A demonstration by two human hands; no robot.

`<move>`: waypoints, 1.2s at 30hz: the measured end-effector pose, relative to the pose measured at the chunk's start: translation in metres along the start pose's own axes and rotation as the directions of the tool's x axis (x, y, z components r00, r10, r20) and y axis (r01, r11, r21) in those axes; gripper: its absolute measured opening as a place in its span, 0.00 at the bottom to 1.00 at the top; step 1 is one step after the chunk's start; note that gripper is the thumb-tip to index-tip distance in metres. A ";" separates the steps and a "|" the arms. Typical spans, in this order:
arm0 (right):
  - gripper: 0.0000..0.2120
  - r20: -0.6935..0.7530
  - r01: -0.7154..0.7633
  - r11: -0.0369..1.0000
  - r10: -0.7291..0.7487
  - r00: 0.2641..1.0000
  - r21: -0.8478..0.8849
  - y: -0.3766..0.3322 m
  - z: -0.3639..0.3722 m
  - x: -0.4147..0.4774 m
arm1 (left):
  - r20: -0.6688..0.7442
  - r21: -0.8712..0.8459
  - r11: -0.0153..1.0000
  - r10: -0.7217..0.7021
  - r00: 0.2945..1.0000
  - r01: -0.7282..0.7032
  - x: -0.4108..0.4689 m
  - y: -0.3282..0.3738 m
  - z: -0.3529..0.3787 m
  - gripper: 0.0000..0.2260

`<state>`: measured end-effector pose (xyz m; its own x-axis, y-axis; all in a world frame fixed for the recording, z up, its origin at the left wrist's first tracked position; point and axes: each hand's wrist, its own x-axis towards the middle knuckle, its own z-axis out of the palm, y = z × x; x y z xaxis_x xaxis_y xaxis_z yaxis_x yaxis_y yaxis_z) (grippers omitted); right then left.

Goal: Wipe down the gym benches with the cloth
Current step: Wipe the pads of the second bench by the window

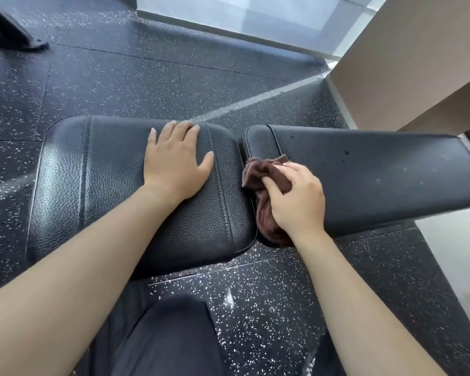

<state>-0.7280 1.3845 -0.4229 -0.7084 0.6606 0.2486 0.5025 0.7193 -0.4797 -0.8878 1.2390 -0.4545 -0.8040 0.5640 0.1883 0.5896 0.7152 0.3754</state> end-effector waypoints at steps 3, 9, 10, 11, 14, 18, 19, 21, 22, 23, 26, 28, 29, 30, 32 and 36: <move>0.13 0.040 -0.023 1.000 0.023 0.999 -0.008 -0.003 0.007 0.035 | -0.011 0.014 1.000 -0.002 1.000 0.002 -0.001 0.002 -0.001 0.27; 0.14 0.116 0.005 0.997 -0.015 0.993 0.083 0.008 -0.004 0.044 | 0.033 0.069 0.998 0.005 0.999 -0.008 -0.004 0.017 -0.007 0.23; 0.13 0.104 0.021 0.995 -0.031 0.994 0.102 0.016 -0.009 0.035 | 0.037 0.063 0.998 -0.004 0.999 0.002 -0.005 0.023 -0.007 0.22; 0.12 0.084 0.025 0.993 -0.035 0.996 0.115 0.026 -0.013 0.026 | 0.045 0.046 0.999 -0.022 0.999 0.020 -0.005 0.032 -0.006 0.22; 0.11 0.038 -0.001 0.994 -0.003 0.999 0.112 0.047 -0.017 0.028 | 0.067 0.010 0.997 -0.081 0.994 0.080 -0.006 0.068 0.010 0.22; 0.13 0.121 0.026 0.996 -0.036 0.992 0.087 0.046 -0.006 0.084 | 0.020 0.140 0.975 -0.178 0.984 0.174 -0.007 0.090 0.030 0.25; 0.14 0.155 0.042 0.994 -0.057 0.986 0.097 0.046 -0.004 0.099 | 0.002 0.153 0.971 -0.185 0.983 0.182 -0.008 0.089 0.031 0.25; 0.15 0.219 0.087 0.991 -0.107 0.970 0.103 0.049 -0.002 0.120 | -0.011 0.159 0.970 -0.184 0.983 0.184 -0.009 0.086 0.031 0.26; 0.15 0.242 0.117 0.987 -0.141 0.960 0.113 0.052 -0.003 0.123 | -0.007 0.168 0.968 -0.188 0.982 0.186 -0.009 0.087 0.031 0.26; 0.15 0.262 0.148 0.979 -0.180 0.948 0.138 0.055 -0.007 0.120 | 0.000 0.182 0.964 -0.198 0.980 0.195 -0.009 0.089 0.030 0.27; 0.15 0.320 0.245 0.948 -0.302 0.898 0.204 0.074 -0.027 0.086 | 0.008 0.213 0.944 -0.261 0.965 0.253 -0.012 0.101 0.032 0.28; 0.14 0.311 0.287 0.933 -0.345 0.886 0.218 0.095 -0.042 0.054 | -0.004 0.193 0.933 -0.310 0.951 0.305 -0.019 0.109 0.034 0.27; 0.13 0.287 0.301 0.928 -0.356 0.889 0.221 0.103 -0.048 0.041 | -0.013 0.187 0.932 -0.313 0.950 0.310 -0.022 0.112 0.035 0.27; 0.13 0.267 0.307 0.927 -0.358 0.895 0.215 0.109 -0.051 0.036 | -0.020 0.183 0.935 -0.304 0.952 0.302 -0.024 0.113 0.036 0.26; 0.12 0.256 0.303 0.935 -0.344 0.903 0.186 0.107 -0.045 0.047 | -0.038 0.157 0.943 -0.291 0.956 0.293 -0.024 0.113 0.034 0.24; 0.14 0.267 0.210 0.967 -0.243 0.933 0.146 0.080 -0.017 0.106 | -0.089 0.148 0.941 -0.293 0.952 0.304 -0.020 0.110 0.035 0.23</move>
<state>-0.7541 1.5154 -0.4206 -0.9150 0.3840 0.1240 0.2644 0.8027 -0.5346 -0.8048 1.3207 -0.4486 -0.9450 0.2905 0.1506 0.3223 0.9056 0.2757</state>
